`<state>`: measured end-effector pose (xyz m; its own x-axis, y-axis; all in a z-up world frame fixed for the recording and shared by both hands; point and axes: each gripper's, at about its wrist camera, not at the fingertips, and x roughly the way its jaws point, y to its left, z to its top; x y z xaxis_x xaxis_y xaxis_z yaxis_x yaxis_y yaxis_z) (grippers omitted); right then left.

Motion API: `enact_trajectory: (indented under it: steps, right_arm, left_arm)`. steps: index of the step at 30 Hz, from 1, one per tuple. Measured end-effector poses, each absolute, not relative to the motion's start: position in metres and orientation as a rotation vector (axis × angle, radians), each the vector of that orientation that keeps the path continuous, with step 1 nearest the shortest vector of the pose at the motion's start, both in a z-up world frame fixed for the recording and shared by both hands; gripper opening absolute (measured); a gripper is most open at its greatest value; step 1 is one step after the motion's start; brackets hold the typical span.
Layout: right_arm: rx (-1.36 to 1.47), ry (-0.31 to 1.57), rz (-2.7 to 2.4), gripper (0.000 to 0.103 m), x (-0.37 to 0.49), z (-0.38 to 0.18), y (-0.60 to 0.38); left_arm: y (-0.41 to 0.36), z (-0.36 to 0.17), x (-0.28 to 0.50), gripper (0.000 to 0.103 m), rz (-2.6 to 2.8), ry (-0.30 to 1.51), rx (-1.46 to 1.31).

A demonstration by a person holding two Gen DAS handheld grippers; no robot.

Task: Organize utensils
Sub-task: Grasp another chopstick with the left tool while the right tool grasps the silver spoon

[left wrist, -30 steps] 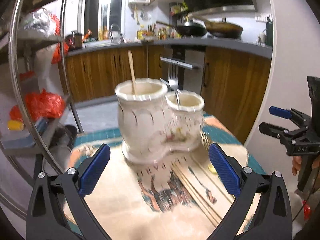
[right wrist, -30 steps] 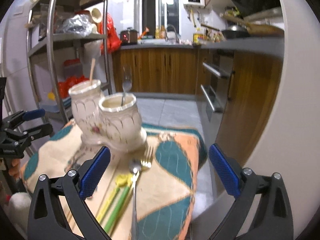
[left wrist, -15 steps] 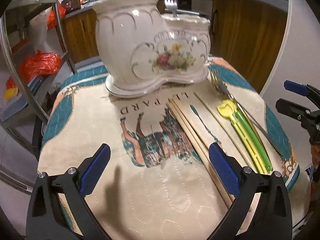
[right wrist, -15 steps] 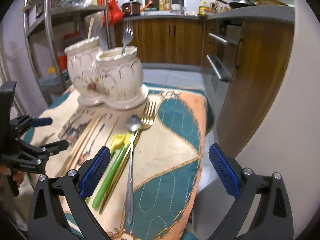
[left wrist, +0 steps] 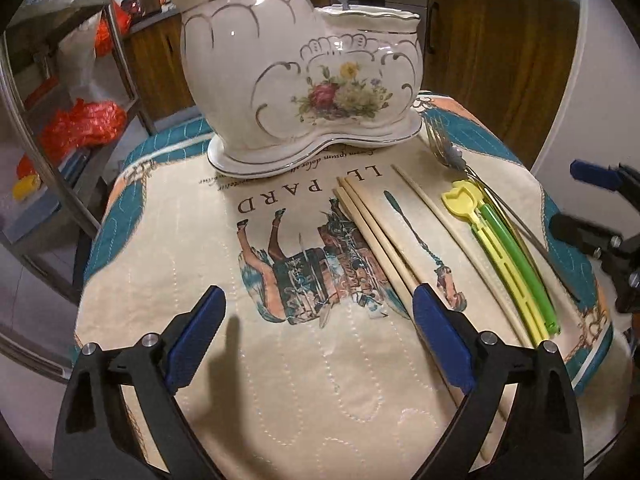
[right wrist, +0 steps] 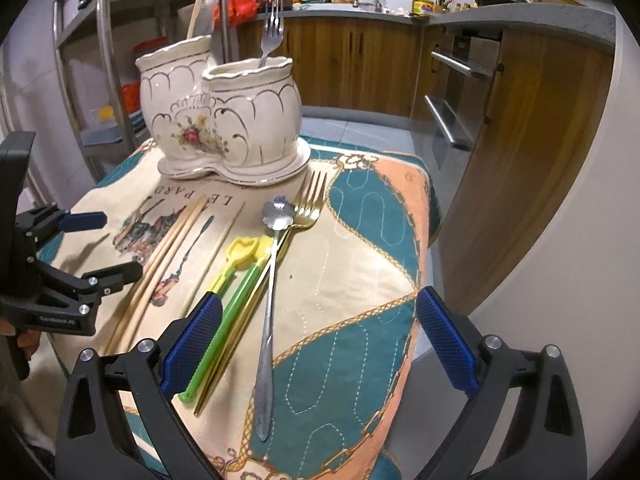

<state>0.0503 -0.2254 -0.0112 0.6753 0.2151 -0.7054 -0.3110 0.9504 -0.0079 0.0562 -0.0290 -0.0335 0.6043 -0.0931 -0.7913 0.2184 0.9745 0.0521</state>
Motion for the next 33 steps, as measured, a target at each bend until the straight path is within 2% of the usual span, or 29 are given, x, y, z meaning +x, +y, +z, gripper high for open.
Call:
enact_trajectory:
  steps: [3, 4, 6, 8, 11, 14, 18, 20, 24, 26, 28, 30, 31, 33]
  right_arm:
    - [-0.143, 0.790, 0.290, 0.088, 0.053, -0.015, -0.223]
    - [-0.148, 0.797, 0.286, 0.081, 0.054, -0.016, -0.222]
    - [-0.152, 0.812, 0.279, 0.073, 0.055, -0.018, -0.221]
    - [-0.150, 0.830, 0.291, 0.062, 0.055, -0.020, -0.220]
    - [-0.149, 0.855, 0.318, 0.050, 0.055, -0.022, -0.218]
    - [-0.140, 0.880, 0.339, 0.042, 0.058, -0.025, -0.215]
    - [-0.156, 0.894, 0.346, 0.037, 0.060, -0.027, -0.208]
    - [-0.158, 0.898, 0.345, 0.031, 0.063, -0.029, -0.205]
    - [-0.144, 0.899, 0.344, 0.028, 0.073, -0.030, -0.203]
    - [-0.140, 0.899, 0.345, 0.025, 0.078, -0.030, -0.202]
    - [-0.136, 0.900, 0.353, 0.023, 0.082, -0.030, -0.202]
    - [-0.134, 0.900, 0.366, 0.017, 0.085, -0.030, -0.202]
    - [-0.133, 0.901, 0.375, 0.008, 0.086, -0.030, -0.201]
    - [-0.130, 0.897, 0.380, 0.004, 0.085, -0.030, -0.200]
  left_arm:
    - [-0.034, -0.033, 0.059, 0.089, -0.181, 0.916, 0.156]
    - [-0.037, -0.033, 0.060, 0.082, -0.184, 0.916, 0.161]
    - [-0.038, -0.031, 0.060, 0.076, -0.196, 0.920, 0.159]
    - [-0.037, -0.031, 0.059, 0.064, -0.229, 0.930, 0.140]
    - [-0.037, -0.030, 0.060, 0.053, -0.256, 0.944, 0.117]
    - [-0.042, -0.031, 0.062, 0.048, -0.265, 0.956, 0.114]
    - [-0.049, -0.033, 0.067, 0.042, -0.244, 0.958, 0.125]
    - [-0.051, -0.033, 0.069, 0.036, -0.237, 0.956, 0.123]
    - [-0.049, -0.032, 0.075, 0.027, -0.254, 0.959, 0.112]
    - [-0.046, -0.031, 0.077, 0.011, -0.293, 0.974, 0.087]
    - [-0.045, -0.030, 0.079, 0.011, -0.313, 0.988, 0.082]
    - [-0.043, -0.029, 0.080, 0.011, -0.332, 0.997, 0.085]
    - [-0.042, -0.028, 0.080, 0.011, -0.341, 1.000, 0.086]
    - [-0.038, -0.027, 0.080, 0.008, -0.354, 1.007, 0.090]
